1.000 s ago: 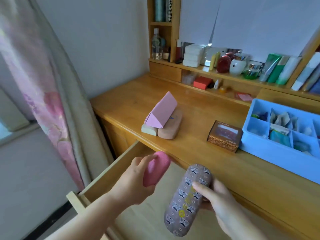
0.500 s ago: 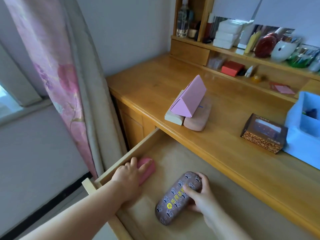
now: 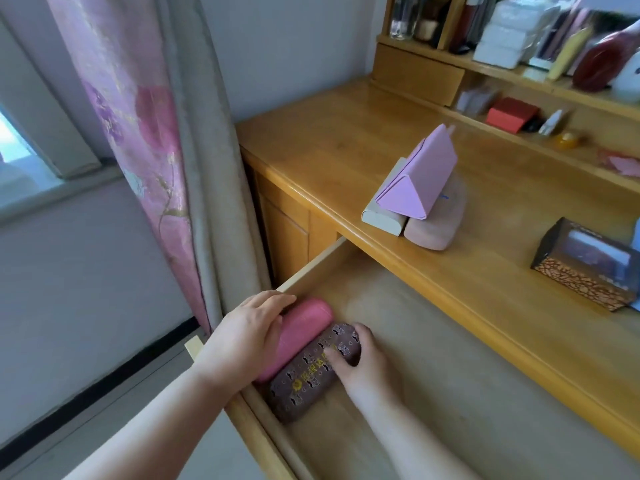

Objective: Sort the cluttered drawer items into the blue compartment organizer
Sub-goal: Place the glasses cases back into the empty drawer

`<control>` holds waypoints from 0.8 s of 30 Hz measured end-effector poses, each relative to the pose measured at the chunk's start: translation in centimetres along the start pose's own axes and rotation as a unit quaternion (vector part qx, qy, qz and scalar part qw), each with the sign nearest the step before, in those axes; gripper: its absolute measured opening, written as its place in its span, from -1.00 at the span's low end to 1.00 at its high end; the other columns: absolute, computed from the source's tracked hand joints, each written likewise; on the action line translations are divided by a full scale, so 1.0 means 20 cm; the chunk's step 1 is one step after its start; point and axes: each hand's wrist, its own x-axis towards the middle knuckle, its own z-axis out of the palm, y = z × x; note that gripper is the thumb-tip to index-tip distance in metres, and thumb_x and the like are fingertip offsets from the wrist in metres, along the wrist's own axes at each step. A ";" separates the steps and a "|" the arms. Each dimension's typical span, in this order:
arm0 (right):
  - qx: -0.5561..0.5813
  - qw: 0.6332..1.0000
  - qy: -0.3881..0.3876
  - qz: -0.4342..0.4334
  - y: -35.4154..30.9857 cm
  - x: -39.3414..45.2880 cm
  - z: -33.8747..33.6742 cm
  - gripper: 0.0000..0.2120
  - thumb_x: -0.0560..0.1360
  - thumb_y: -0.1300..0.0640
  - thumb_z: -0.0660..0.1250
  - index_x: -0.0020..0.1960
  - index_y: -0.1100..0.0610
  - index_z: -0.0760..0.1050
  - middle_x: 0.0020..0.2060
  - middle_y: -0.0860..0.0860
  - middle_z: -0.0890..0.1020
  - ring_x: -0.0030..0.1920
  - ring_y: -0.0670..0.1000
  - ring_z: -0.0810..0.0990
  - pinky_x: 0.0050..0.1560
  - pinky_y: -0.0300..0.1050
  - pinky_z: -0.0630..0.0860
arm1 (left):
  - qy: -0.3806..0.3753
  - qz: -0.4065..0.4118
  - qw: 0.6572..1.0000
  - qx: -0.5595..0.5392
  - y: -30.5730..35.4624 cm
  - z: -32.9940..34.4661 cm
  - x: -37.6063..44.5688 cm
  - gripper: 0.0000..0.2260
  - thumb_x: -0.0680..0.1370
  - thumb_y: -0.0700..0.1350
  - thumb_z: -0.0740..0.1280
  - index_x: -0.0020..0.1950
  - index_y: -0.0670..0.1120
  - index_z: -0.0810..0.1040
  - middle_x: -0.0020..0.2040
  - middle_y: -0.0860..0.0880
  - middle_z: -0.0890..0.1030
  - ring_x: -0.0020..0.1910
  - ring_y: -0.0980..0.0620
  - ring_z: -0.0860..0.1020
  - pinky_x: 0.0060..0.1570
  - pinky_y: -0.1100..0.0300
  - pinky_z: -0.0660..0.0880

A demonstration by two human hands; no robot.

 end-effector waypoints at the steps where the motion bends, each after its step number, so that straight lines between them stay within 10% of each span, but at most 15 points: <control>1: -0.035 0.999 -0.001 -0.001 0.00 0.00 0.01 -0.43 0.41 -0.22 0.36 0.36 -0.13 0.29 0.14 -0.12 0.57 0.15 0.01 0.56 0.03 -0.18 0.45 | 0.010 0.004 1.000 0.004 0.01 0.00 0.00 -0.71 0.52 -0.29 0.27 0.21 -0.12 0.57 0.14 0.00 0.60 0.13 0.00 0.57 0.15 0.21 0.48; 5: 0.077 0.990 -0.106 0.052 -0.04 0.04 0.01 -0.29 0.45 -0.03 0.40 0.49 -0.02 0.13 0.30 0.06 0.49 0.21 0.10 0.53 0.25 0.02 0.46 | 0.019 0.020 0.999 0.017 0.02 -0.02 -0.01 -0.76 0.50 -0.21 0.24 0.10 -0.11 0.61 0.01 0.00 0.63 -0.02 -0.03 0.62 -0.01 0.18 0.56; 8: -0.040 0.988 -0.145 0.040 -0.11 0.02 -0.07 -0.18 0.48 -0.02 0.37 0.54 0.01 -0.07 0.29 0.07 0.49 0.16 0.11 0.55 0.18 0.01 0.48 | 0.013 0.009 0.999 0.028 0.04 -0.04 -0.01 -0.77 0.49 -0.18 0.23 0.06 -0.11 0.63 -0.03 0.01 0.64 -0.07 -0.04 0.63 -0.07 0.15 0.58; 11: -0.129 0.980 0.000 -0.151 -0.24 -0.04 -0.29 -0.41 0.48 -0.07 0.32 0.45 -0.05 0.22 -0.18 -0.12 0.61 -0.13 -0.08 0.57 -0.07 -0.17 0.49 | 0.006 -0.002 0.999 0.034 0.05 -0.04 -0.02 -0.77 0.47 -0.17 0.24 0.04 -0.10 0.63 -0.06 0.01 0.65 -0.09 -0.05 0.64 -0.11 0.17 0.58; 14: -0.025 0.906 0.256 -0.336 -0.38 -0.04 -0.59 -0.90 0.43 0.05 0.32 -0.06 -0.02 0.56 -0.39 -0.17 0.50 -0.34 -0.11 0.44 -0.29 -0.25 0.38 | 0.005 -0.014 0.999 0.041 0.06 -0.05 -0.02 -0.77 0.48 -0.14 0.22 0.02 -0.09 0.64 -0.07 0.02 0.65 -0.11 -0.03 0.64 -0.12 0.17 0.59; 16: 0.056 0.909 0.305 -0.279 -0.44 0.05 -0.78 -0.91 0.45 0.11 0.33 -0.06 -0.02 0.54 -0.20 -0.14 0.54 -0.24 -0.11 0.49 -0.17 -0.19 0.46 | 0.004 -0.013 0.999 0.043 0.06 -0.05 -0.02 -0.70 0.50 -0.07 0.13 0.00 -0.08 0.65 -0.09 0.04 0.65 -0.13 -0.02 0.64 -0.15 0.16 0.59; 20: 0.010 0.991 0.127 -0.050 -0.46 0.27 -0.94 -0.38 0.41 -0.06 0.35 0.42 -0.21 0.22 0.30 -0.01 0.30 0.11 0.03 0.44 0.04 -0.06 0.42 | 0.009 -0.019 0.999 0.045 0.06 -0.05 -0.02 -0.64 0.47 -0.01 0.08 -0.04 -0.05 0.65 -0.14 0.07 0.63 -0.19 0.00 0.64 -0.23 0.19 0.59; 24: -0.089 0.991 0.095 -0.019 -0.47 0.38 -0.87 -0.18 0.25 -0.34 0.32 0.43 -0.33 0.06 0.49 -0.01 0.04 0.31 0.15 0.38 0.29 0.15 0.36 | 0.015 -0.027 0.999 0.043 0.06 -0.05 -0.02 -0.67 0.45 -0.01 0.10 -0.07 -0.02 0.65 -0.17 0.10 0.62 -0.23 0.04 0.63 -0.27 0.23 0.57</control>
